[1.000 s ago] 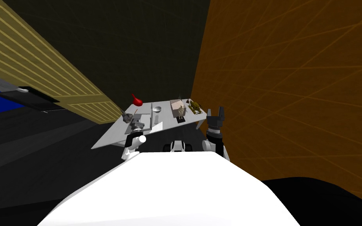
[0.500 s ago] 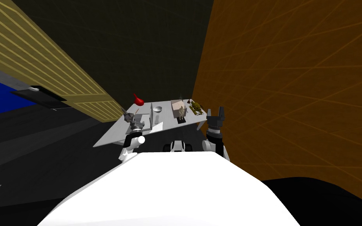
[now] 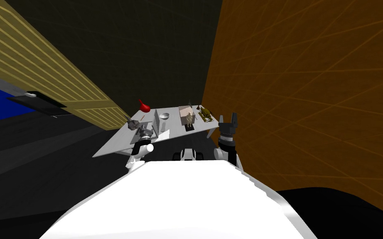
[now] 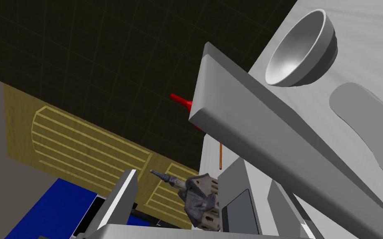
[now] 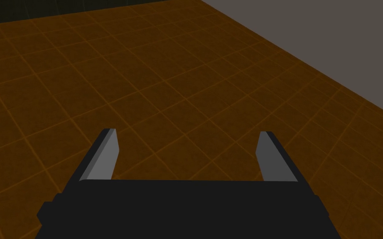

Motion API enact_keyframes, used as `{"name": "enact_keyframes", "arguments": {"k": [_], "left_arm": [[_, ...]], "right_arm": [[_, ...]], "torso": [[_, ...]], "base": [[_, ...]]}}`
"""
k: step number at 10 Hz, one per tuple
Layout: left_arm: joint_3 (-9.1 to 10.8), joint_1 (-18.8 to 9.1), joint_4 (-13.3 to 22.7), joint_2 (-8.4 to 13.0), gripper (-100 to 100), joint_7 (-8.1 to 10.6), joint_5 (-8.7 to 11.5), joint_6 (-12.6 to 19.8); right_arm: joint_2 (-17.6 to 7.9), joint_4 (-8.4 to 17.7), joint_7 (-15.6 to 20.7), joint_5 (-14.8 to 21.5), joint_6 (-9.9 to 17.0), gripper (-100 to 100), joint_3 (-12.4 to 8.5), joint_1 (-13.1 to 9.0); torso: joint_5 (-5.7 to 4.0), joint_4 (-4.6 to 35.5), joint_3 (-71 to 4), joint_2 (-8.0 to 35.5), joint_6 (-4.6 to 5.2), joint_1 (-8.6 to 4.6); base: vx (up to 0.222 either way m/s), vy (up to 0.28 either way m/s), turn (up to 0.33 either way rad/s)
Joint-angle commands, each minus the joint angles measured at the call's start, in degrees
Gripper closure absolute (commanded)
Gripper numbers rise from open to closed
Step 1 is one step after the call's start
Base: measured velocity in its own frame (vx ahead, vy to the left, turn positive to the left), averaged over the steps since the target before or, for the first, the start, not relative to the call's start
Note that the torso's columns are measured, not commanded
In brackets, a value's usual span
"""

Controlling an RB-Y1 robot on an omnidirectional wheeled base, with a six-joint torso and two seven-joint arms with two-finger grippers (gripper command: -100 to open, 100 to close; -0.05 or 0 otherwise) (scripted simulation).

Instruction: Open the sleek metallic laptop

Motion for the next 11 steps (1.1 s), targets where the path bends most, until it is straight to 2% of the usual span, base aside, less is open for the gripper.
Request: {"name": "enact_keyframes", "arguments": {"k": [1,3,4,6,7,8,9,10,11], "left_arm": [[-0.86,-0.36,1.83,-2.92,-100,-0.09,-0.42,0.05],[-0.97,-0.43,2.15,-4.93,-100,-0.12,-0.51,0.02],[-0.97,-0.43,2.15,-4.93,-100,-0.12,-0.51,0.02],[-1.02,-0.46,2.30,-6.47,-100,-0.13,-0.55,0.01],[-0.69,-0.59,1.86,-5.67,-100,0.00,-0.51,-0.81],[-0.70,-0.60,1.84,-5.79,-100,-0.07,-0.53,-0.81],[-0.70,-0.60,1.85,-5.78,100,-0.06,-0.53,-0.81],[-1.18,-0.54,1.51,-6.20,100,1.96,1.53,-0.83],[-1.43,-0.50,1.34,-6.40,100,2.97,2.56,-0.85]], "right_arm": [[0.00,0.00,0.00,0.00,0.00,0,0.00,0.00],[-0.01,0.00,0.00,0.00,0.00,0,-0.01,-0.01],[-0.01,0.00,0.00,0.00,0.00,0,-0.01,0.00],[-0.01,0.00,0.00,0.00,0.00,0,-0.01,0.00],[-0.01,0.00,0.00,0.00,0.00,0,-0.01,0.00],[-0.01,0.00,0.00,0.00,0.00,0,-0.01,0.00],[-0.01,0.00,0.00,0.00,0.00,0,-0.01,0.00],[-0.01,0.00,0.00,0.00,0.00,0,-0.01,0.00],[-0.02,0.00,0.00,0.00,0.00,0,-0.01,-0.01]], "torso": [[0.23,-0.19,-0.04,-0.12,0.18,0.04],[0.31,-0.30,-0.17,-0.33,0.22,0.08],[0.33,-0.36,-0.21,-0.42,0.23,0.04],[0.25,-0.31,-0.21,-0.40,0.12,0.02],[0.25,-0.31,-0.18,-0.35,0.11,0.05],[0.06,-0.11,-0.13,-0.20,-0.07,0.13],[-0.07,0.04,-0.02,-0.01,-0.17,0.11],[-0.12,0.11,0.05,0.11,-0.20,0.07],[-0.08,0.15,0.12,0.24,-0.21,0.27]], "base": [[-0.005,-0.025,-0.003],[-0.004,-0.006,-0.012],[-0.002,-0.005,-0.007],[0.004,-0.012,-0.007],[-0.004,-0.006,-0.001],[0.000,0.000,0.000],[0.000,0.000,0.000],[-0.032,0.078,-0.023],[-0.058,0.132,-0.037]]}}
